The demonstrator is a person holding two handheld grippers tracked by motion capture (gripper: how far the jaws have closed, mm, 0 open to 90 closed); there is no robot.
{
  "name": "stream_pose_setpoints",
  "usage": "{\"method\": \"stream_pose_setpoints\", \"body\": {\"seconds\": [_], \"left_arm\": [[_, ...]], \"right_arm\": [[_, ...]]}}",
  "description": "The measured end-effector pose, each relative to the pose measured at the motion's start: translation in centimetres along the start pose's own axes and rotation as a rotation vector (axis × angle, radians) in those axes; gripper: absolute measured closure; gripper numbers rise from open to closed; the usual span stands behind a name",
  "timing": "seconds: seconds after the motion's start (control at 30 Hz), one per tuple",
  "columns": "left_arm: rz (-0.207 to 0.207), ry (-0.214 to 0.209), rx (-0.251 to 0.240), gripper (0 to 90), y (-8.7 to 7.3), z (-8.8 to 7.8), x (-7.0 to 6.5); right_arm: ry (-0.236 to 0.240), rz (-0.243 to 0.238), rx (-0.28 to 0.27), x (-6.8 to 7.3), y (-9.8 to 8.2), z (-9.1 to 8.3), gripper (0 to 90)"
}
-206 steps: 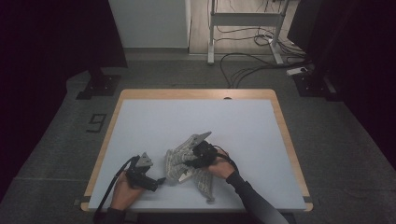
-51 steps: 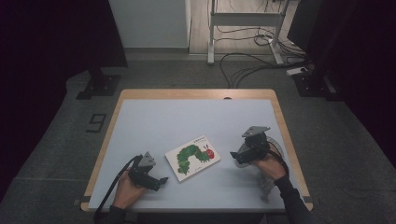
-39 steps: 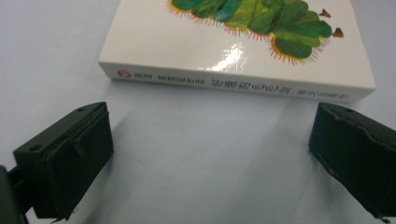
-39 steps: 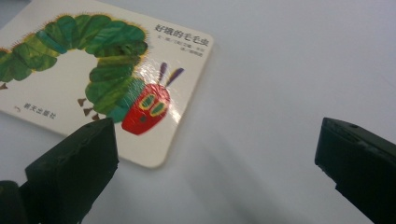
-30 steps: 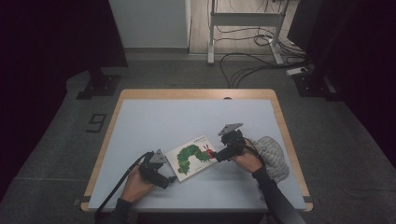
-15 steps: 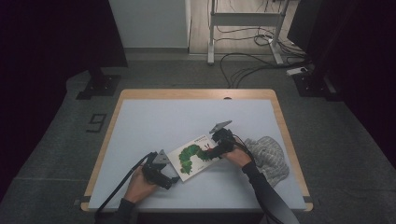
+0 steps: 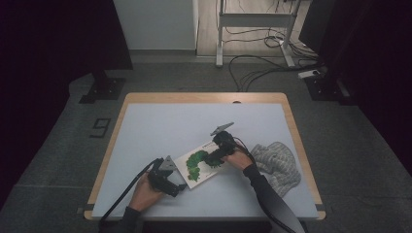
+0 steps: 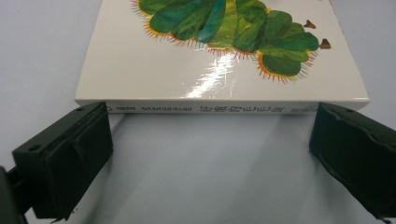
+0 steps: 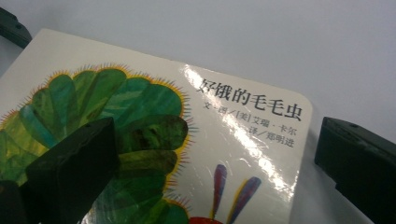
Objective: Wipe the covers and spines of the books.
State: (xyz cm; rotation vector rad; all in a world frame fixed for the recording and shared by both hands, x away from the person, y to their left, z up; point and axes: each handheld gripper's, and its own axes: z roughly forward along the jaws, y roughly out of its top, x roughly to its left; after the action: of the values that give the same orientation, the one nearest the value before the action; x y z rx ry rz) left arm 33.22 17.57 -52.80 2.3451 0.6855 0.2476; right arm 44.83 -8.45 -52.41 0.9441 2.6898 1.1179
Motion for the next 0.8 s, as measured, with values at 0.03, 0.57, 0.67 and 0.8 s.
{"method": "stream_pose_setpoints", "body": {"seconds": [0.03,0.57,0.67,0.8], "left_arm": [[0.000,0.000,0.000,0.0,0.0,0.0,0.0],[0.000,0.000,0.000,0.0,0.0,0.0,0.0],[-0.001,0.000,-0.001,0.0,0.0,0.0,0.0],[0.000,0.000,0.000,0.0,0.0,0.0,0.0]], "right_arm": [[0.007,0.001,0.000,0.1,0.0,0.0,2.3],[0.060,0.111,-0.039,-0.5,0.2,-1.3,8.5],[0.069,0.125,-0.048,-0.5,0.2,-1.6,8.7],[0.086,0.148,-0.062,-0.6,0.0,-2.0,9.0]]}}
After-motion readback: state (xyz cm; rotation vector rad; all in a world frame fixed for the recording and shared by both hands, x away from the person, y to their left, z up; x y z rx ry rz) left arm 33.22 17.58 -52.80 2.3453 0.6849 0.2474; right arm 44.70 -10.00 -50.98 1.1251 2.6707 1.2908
